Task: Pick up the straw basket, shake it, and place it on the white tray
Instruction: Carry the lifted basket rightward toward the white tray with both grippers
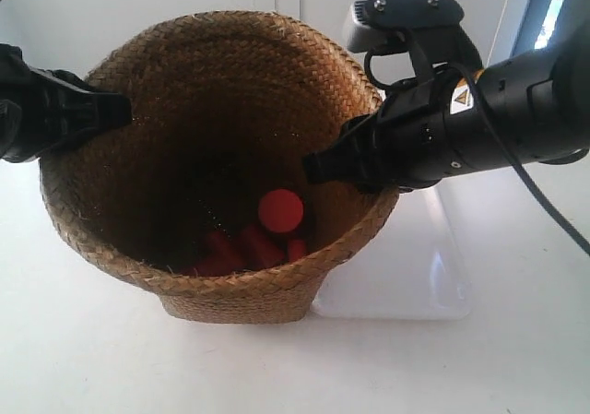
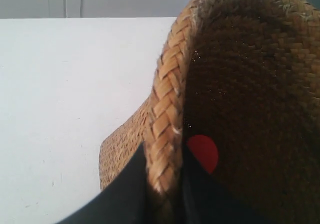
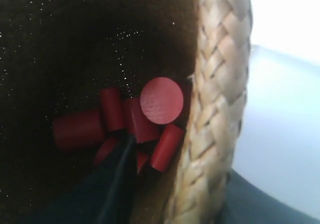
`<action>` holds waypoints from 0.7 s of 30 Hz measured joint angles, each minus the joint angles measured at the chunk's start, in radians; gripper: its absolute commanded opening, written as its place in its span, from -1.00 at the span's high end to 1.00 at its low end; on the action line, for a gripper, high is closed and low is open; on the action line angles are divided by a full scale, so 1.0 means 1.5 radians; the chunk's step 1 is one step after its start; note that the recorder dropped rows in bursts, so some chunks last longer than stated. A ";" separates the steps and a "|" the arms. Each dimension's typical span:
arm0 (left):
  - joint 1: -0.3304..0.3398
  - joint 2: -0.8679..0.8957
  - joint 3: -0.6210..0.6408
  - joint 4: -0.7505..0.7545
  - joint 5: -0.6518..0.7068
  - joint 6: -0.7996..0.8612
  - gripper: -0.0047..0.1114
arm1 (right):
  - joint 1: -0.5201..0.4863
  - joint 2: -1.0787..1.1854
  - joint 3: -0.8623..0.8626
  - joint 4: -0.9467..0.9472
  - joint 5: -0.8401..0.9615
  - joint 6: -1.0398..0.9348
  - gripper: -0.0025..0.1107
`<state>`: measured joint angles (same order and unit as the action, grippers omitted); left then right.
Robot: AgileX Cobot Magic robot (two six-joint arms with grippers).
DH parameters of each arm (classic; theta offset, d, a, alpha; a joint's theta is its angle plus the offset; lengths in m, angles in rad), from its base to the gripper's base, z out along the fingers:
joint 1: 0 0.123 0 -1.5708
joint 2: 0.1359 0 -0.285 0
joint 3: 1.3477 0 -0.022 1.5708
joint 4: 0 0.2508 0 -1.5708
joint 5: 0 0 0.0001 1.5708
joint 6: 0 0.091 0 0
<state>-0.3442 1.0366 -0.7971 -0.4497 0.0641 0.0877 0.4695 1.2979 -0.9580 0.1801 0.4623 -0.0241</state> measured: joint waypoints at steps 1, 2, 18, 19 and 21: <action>0.000 0.002 0.000 -0.002 0.000 0.000 0.92 | 0.000 0.000 0.000 0.000 0.003 0.003 0.96; 0.000 0.002 0.000 -0.002 0.003 0.000 0.92 | 0.000 0.001 0.000 -0.002 0.004 0.006 0.96; 0.000 0.000 0.000 0.003 0.046 0.030 0.92 | 0.000 0.006 0.000 0.000 -0.015 0.016 0.96; 0.000 0.000 0.000 0.003 0.046 0.030 0.92 | 0.000 0.006 0.001 0.000 -0.015 0.016 0.96; 0.000 0.000 0.000 0.003 0.046 0.031 0.92 | 0.000 0.006 0.001 0.000 -0.015 0.016 0.96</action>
<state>-0.3442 1.0370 -0.7971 -0.4457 0.1338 0.1339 0.4695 1.3064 -0.9562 0.1798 0.4397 0.0000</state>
